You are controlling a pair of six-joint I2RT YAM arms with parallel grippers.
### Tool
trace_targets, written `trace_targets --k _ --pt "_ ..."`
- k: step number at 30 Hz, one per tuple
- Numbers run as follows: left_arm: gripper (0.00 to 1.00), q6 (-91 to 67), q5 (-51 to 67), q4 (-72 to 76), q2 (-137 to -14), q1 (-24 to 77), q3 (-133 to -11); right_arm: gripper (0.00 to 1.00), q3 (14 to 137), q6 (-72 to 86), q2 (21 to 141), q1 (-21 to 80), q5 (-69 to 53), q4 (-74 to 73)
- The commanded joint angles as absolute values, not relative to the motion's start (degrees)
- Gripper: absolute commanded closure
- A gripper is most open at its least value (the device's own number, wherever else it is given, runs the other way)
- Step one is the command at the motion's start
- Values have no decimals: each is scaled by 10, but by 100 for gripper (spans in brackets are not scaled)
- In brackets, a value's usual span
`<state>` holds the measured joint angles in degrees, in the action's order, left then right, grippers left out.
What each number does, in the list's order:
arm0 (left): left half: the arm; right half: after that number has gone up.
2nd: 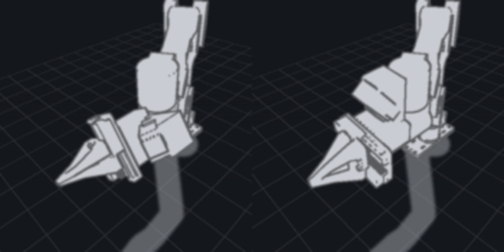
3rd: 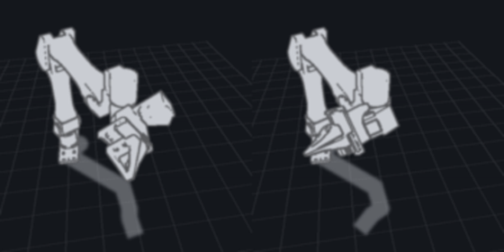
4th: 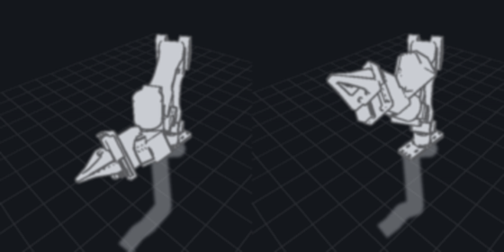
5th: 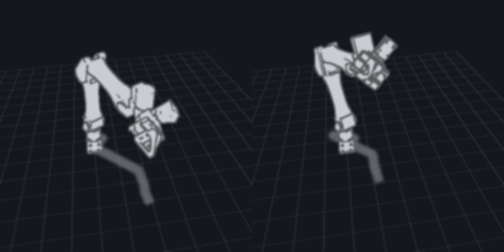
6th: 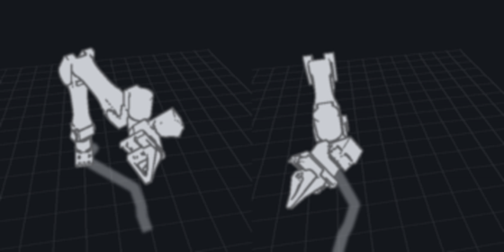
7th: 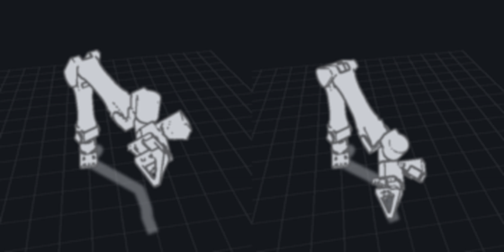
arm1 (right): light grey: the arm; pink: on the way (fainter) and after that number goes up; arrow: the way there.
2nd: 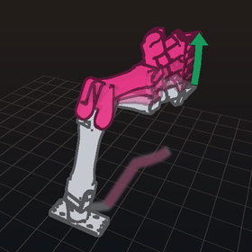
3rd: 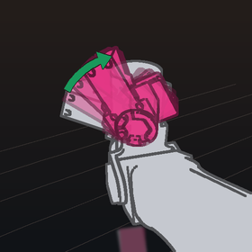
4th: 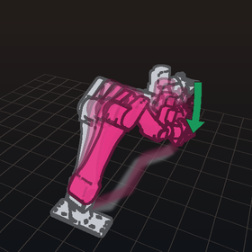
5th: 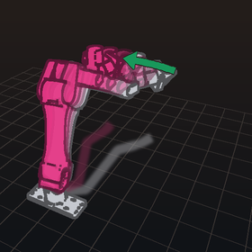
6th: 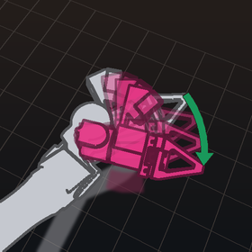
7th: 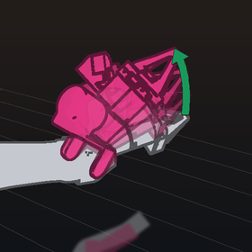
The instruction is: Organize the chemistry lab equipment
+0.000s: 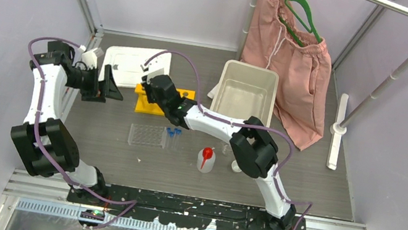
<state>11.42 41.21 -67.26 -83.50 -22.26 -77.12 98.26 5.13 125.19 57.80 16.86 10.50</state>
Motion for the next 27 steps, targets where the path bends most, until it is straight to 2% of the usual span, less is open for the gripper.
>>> trace_targets --k 1,27 --pt "11 126 429 -682 -822 -226 -784 99 997 52 1252 582 170 104" --pt "12 123 435 -683 -830 -227 -786 99 986 74 1183 582 161 114"
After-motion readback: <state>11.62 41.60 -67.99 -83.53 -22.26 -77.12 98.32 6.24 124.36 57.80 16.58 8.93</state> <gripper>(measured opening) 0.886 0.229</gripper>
